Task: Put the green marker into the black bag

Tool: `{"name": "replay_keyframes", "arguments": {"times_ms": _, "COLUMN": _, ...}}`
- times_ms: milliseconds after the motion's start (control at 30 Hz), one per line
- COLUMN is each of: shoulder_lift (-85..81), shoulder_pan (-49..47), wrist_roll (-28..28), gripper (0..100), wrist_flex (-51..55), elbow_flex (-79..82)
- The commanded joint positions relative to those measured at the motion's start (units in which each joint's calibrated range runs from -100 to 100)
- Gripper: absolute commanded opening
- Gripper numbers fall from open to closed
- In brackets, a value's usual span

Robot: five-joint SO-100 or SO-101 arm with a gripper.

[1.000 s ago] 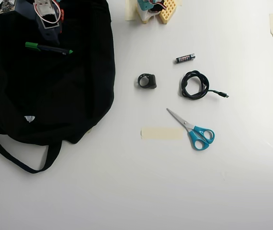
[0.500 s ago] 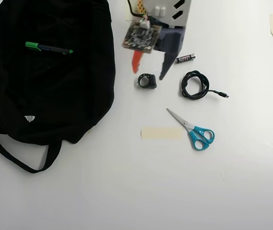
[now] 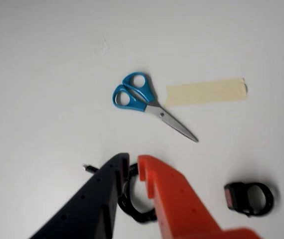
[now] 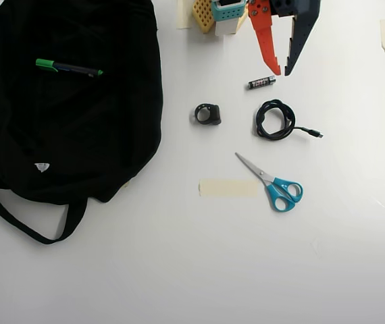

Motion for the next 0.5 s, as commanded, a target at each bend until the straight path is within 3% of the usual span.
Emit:
{"name": "replay_keyframes", "arguments": {"times_ms": 0, "shoulder_lift": -7.17, "shoulder_pan": 1.89, "wrist_roll": 3.37, "gripper": 2, "wrist_flex": 3.66, "elbow_flex": 4.56}}
{"name": "replay_keyframes", "arguments": {"times_ms": 167, "shoulder_lift": -17.71, "shoulder_pan": 4.44, "wrist_roll": 4.47, "gripper": 2, "wrist_flex": 2.63, "elbow_flex": 15.88}}
{"name": "replay_keyframes", "arguments": {"times_ms": 467, "shoulder_lift": -38.79, "shoulder_pan": 5.63, "wrist_roll": 4.11, "gripper": 2, "wrist_flex": -10.72, "elbow_flex": 43.82}}
